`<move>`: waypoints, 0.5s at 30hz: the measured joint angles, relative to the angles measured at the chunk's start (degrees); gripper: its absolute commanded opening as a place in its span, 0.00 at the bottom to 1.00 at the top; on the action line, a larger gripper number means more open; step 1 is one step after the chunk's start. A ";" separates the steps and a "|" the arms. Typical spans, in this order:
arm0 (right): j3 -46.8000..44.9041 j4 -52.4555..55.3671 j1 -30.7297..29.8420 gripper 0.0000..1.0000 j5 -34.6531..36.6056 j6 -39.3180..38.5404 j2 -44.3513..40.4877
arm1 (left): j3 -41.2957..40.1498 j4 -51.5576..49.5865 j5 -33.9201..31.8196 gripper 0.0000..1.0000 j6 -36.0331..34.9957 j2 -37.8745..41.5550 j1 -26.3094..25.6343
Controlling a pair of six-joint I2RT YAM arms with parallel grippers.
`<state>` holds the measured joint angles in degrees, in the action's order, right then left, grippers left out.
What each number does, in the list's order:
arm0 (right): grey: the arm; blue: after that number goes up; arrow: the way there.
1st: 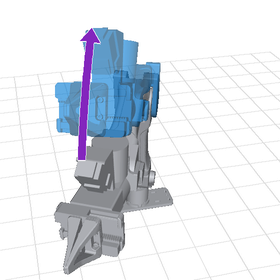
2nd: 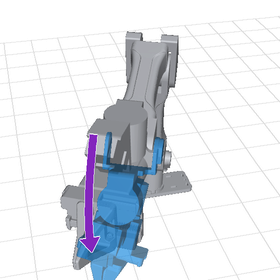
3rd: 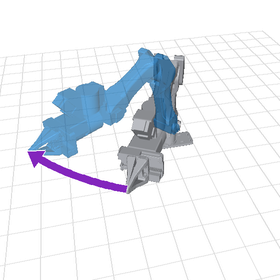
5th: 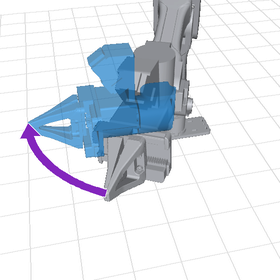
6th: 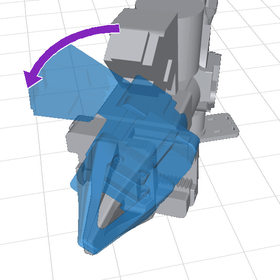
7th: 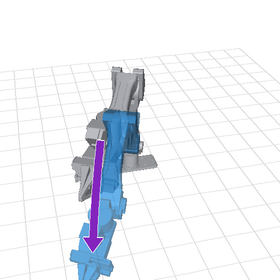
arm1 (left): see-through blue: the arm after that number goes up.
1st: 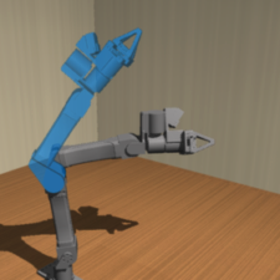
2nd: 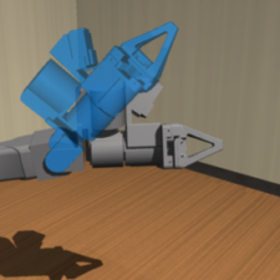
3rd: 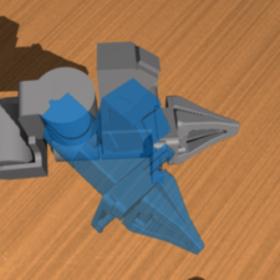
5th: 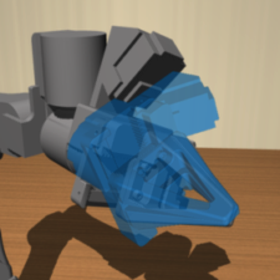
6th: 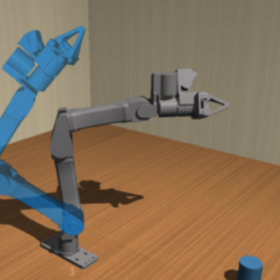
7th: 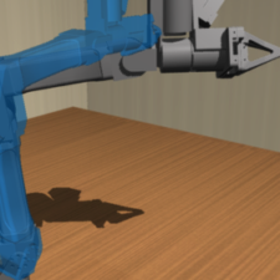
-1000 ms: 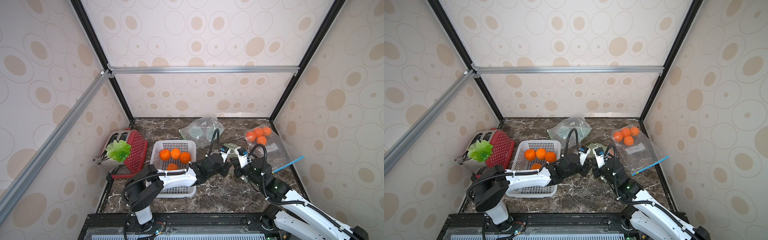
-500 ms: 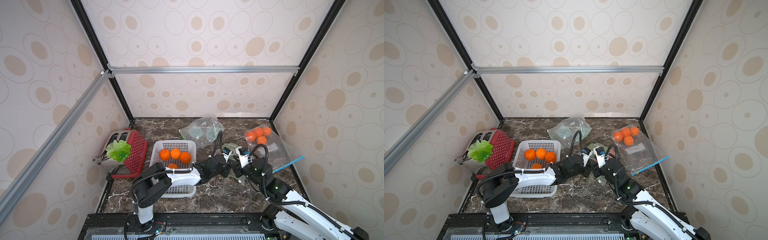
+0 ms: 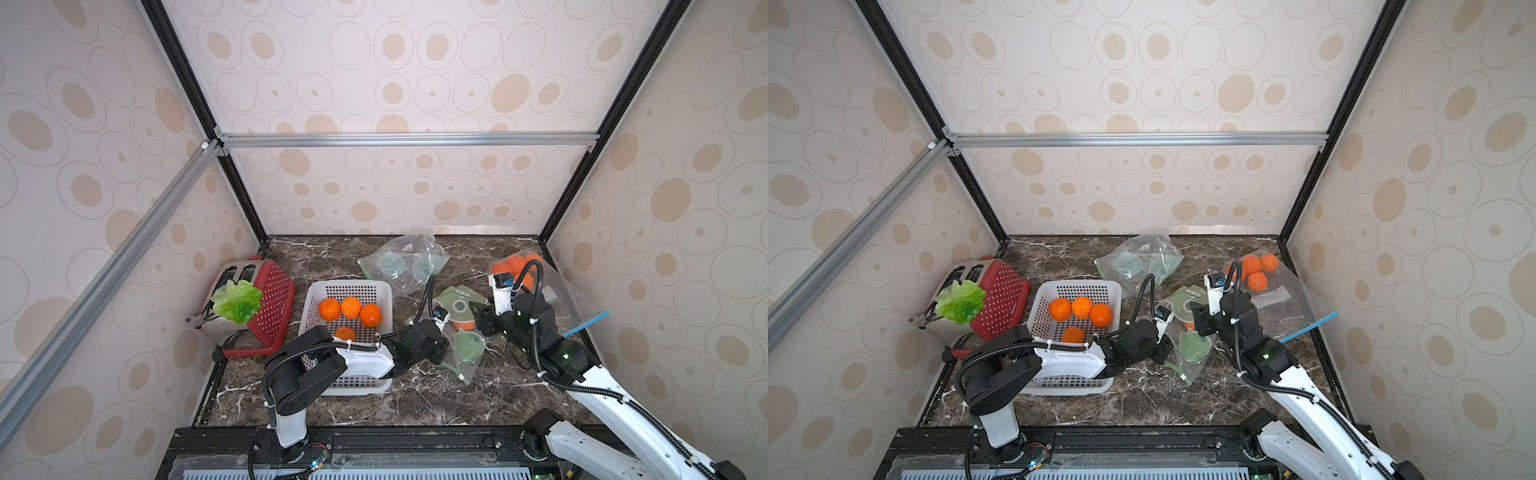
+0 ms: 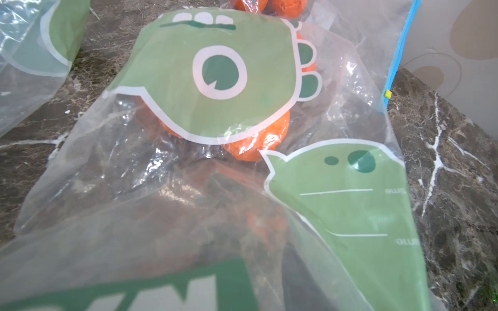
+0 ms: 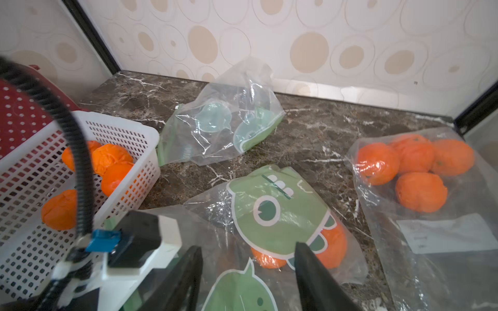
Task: Open the zip-top bag and take out the orange
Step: Adjust the zipper food storage bag at the center of the board.
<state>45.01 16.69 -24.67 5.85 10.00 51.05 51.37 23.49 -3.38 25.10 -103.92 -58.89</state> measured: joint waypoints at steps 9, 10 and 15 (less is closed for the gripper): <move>21.64 11.56 14.84 0.66 -10.95 1.16 30.64 | -1.20 1.84 0.11 0.42 -0.44 0.46 0.83; 24.06 12.85 15.50 0.66 -11.98 0.68 34.23 | -1.33 1.86 0.22 0.42 -0.52 0.74 0.94; 31.19 17.99 17.79 0.66 -15.52 -2.23 47.30 | -1.60 2.21 0.70 0.43 -0.74 1.99 1.29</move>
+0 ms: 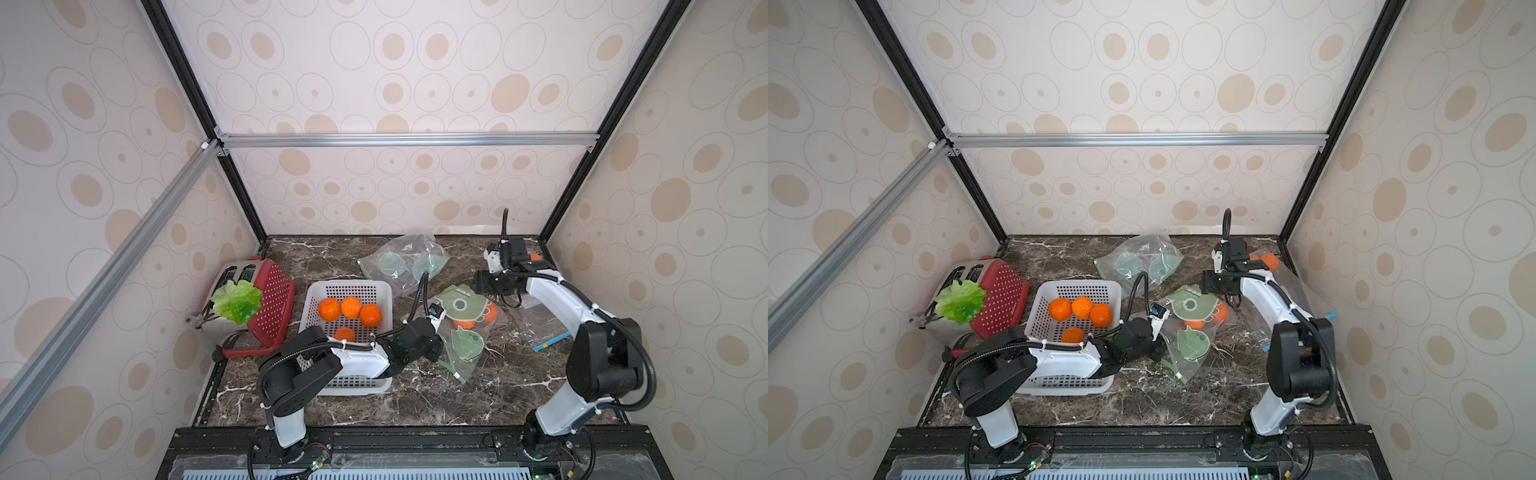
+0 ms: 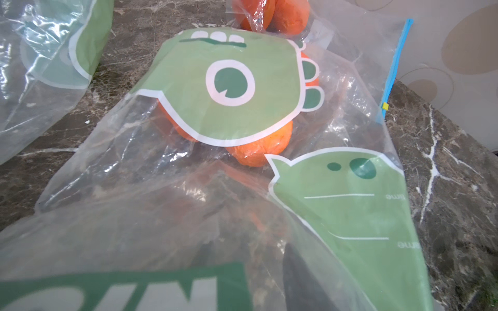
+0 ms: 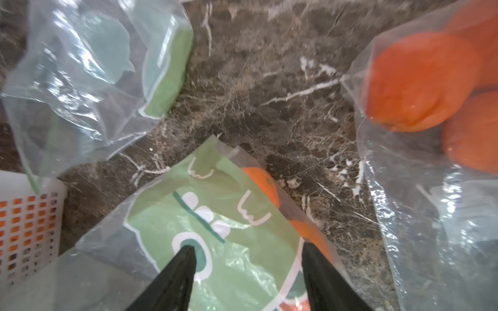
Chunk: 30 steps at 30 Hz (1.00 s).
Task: Open the zip-top bag and take out the orange
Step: Adjust the zipper food storage bag at the center of the board.
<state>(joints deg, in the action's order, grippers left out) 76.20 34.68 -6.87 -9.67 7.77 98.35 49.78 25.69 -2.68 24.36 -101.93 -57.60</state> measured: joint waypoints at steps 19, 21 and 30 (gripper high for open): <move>4.98 5.14 0.57 0.06 -6.12 -5.64 9.33 | -0.04 0.31 0.87 0.44 -0.22 0.22 0.09; 4.63 4.83 0.57 0.01 -7.02 -5.40 9.14 | -0.04 0.37 0.85 0.44 -0.22 0.22 0.09; -0.76 2.97 0.57 0.00 -12.09 -2.01 1.16 | -0.15 2.62 0.87 0.54 -1.44 -0.20 0.09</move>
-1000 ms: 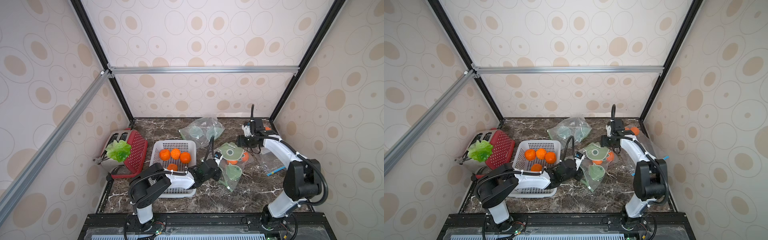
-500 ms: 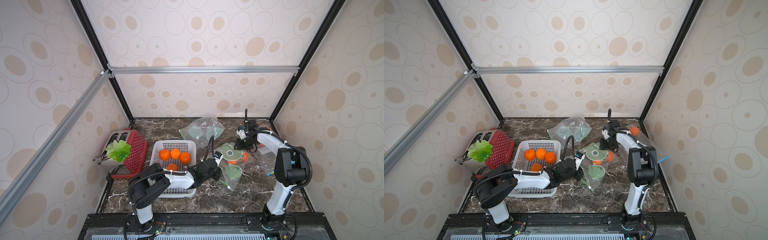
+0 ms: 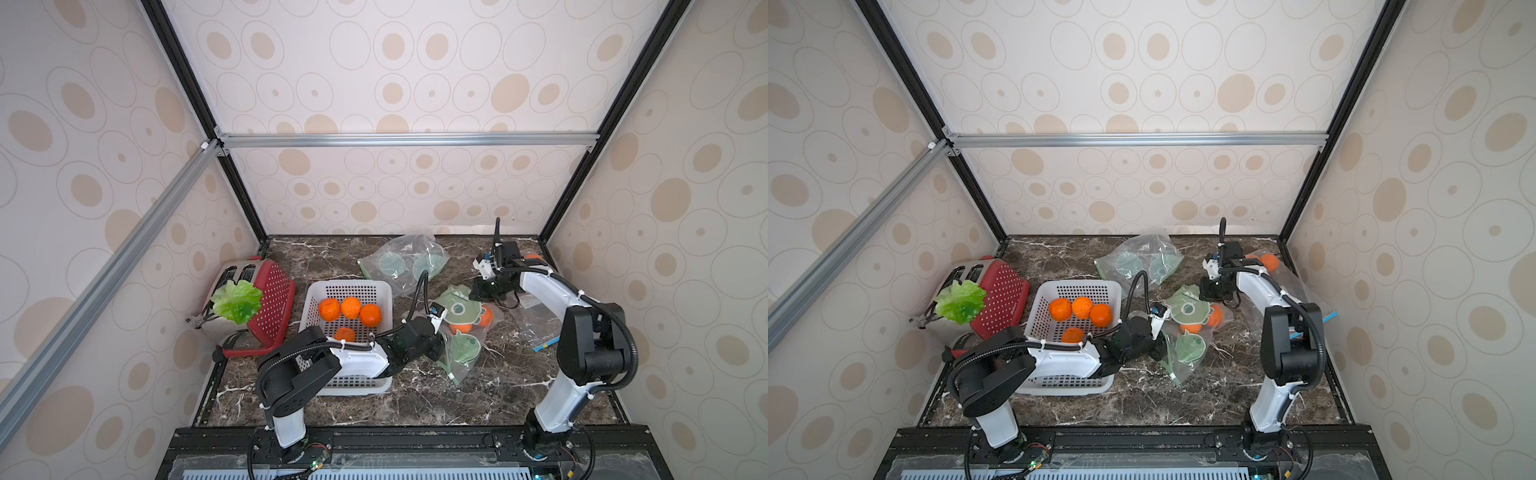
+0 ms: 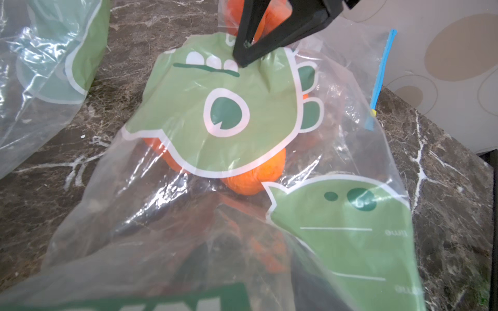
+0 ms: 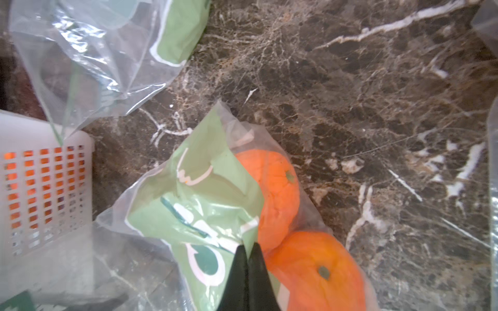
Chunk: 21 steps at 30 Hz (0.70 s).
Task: Open the zip-top bag and take out the orange
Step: Adjust the zipper food storage bag at the center of the board.
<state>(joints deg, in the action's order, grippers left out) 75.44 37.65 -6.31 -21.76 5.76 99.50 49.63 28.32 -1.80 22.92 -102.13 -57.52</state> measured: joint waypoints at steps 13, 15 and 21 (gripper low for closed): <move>-8.68 -3.78 -0.09 0.00 -0.22 5.86 -17.49 | -4.44 8.74 0.44 0.61 -0.79 -5.60 -0.02; -9.92 -4.31 -0.42 0.00 0.24 6.47 -18.86 | -4.44 10.03 0.37 0.61 -0.92 -5.77 0.00; -12.33 -5.46 -1.11 0.00 1.18 6.91 -22.32 | -3.04 12.87 0.37 0.62 -1.20 -7.98 -0.13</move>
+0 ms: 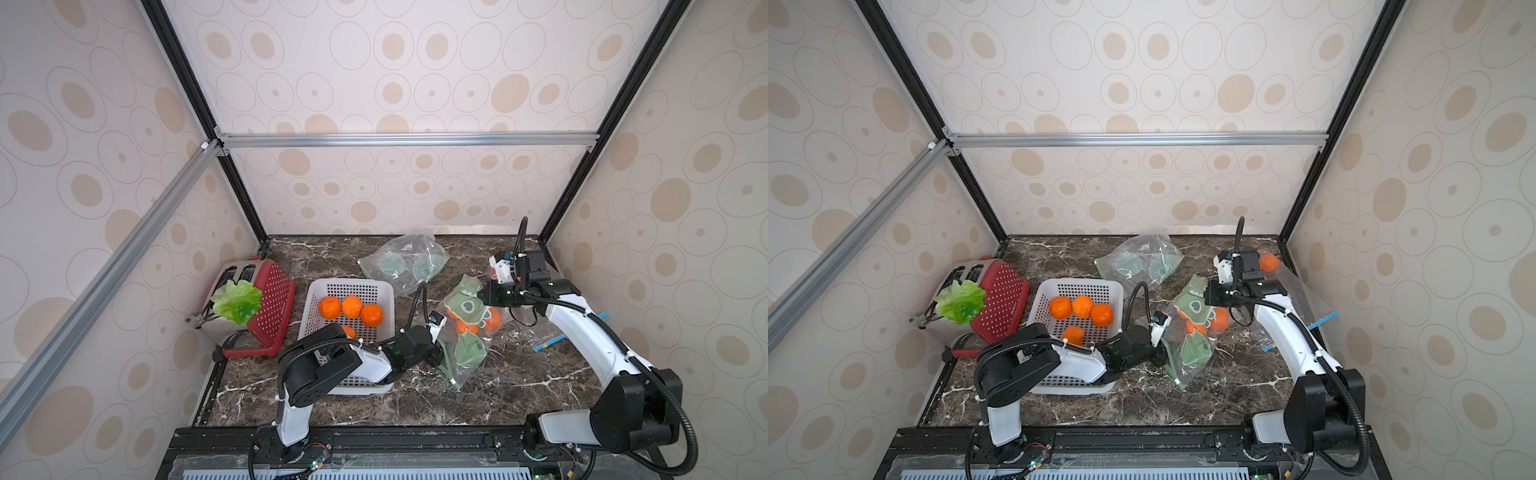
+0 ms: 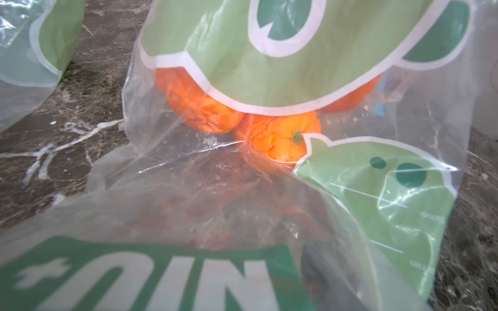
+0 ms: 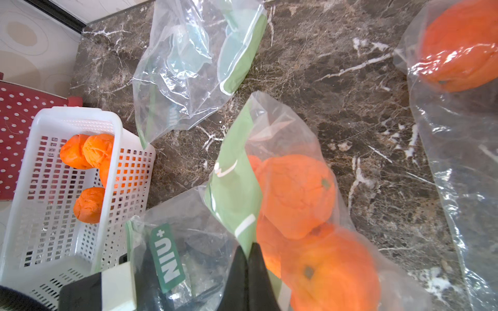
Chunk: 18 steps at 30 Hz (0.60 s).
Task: Open the zip-top bag and take out the orange
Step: Adjust the zipper food storage bag at the center of the board.
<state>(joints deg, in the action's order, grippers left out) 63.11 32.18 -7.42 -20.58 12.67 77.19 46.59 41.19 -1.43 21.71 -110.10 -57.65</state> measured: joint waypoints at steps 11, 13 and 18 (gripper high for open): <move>-2.14 -2.23 -0.02 0.00 -0.46 1.88 -6.05 | 0.44 -0.07 0.02 0.62 -0.50 -1.97 0.07; -2.14 -2.14 0.00 0.00 -0.31 1.97 -6.05 | 0.26 -0.39 0.07 0.62 -0.63 -1.57 0.11; -2.01 -1.40 -0.02 0.00 0.39 2.34 -6.34 | -0.28 -2.47 0.04 0.63 -1.03 1.09 0.17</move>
<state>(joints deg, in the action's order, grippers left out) 61.10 30.79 -7.44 -20.18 15.00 70.85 46.30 38.72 -1.39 20.69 -109.01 -57.47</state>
